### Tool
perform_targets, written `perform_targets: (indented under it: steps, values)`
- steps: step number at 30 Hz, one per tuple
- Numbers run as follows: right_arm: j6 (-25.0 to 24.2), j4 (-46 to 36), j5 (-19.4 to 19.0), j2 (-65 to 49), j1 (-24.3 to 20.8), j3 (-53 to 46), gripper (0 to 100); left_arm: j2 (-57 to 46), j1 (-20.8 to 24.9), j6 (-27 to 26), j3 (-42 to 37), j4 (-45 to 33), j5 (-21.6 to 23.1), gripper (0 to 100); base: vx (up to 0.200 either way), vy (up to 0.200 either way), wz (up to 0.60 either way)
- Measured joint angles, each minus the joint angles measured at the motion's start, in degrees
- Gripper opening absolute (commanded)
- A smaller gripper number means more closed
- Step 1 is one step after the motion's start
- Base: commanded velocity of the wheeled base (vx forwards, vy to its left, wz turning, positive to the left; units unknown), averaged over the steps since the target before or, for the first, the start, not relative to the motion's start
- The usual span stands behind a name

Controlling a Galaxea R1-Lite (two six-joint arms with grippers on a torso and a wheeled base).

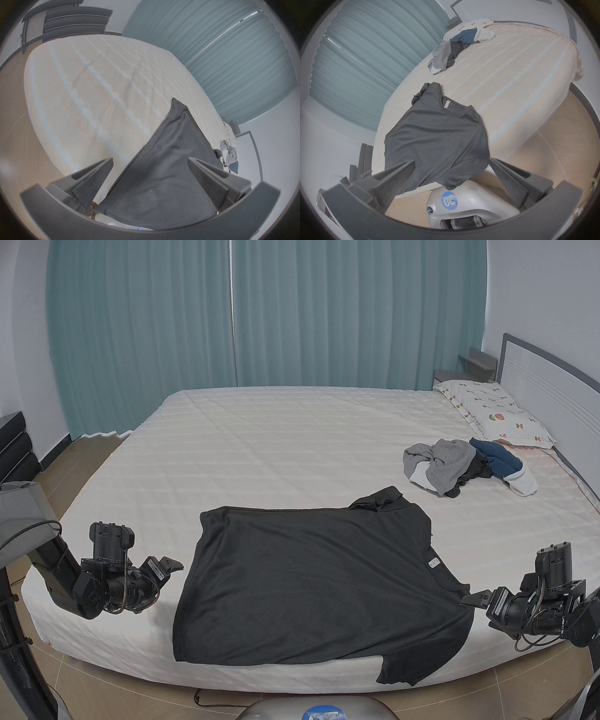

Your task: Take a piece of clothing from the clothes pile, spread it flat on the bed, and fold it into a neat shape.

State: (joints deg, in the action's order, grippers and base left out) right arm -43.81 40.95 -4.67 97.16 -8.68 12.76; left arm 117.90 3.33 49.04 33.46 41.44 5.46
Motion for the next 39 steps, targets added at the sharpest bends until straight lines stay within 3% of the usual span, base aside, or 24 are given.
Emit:
perform_targets:
  steps: [13,22,30,39]
  values:
    - [-0.79,8.27,-0.34,5.88,-0.49,-1.55,100,1.4,-0.11,1.48,0.66,0.39,0.09,100,0.0,0.0,0.0]
    - [-0.8,8.53,-0.41,8.41,-0.91,-1.94,100,1.45,0.39,4.49,1.62,0.44,0.09,100,0.0,0.0,0.0]
    - [-0.85,8.51,-0.48,9.05,-1.27,-2.05,100,1.65,0.35,4.79,2.72,0.39,0.69,100,0.15,0.0,0.0]
    - [-0.83,8.56,-0.44,9.07,-1.55,-2.27,100,2.58,0.3,4.83,6.47,0.13,0.78,100,0.0,0.0,0.0]
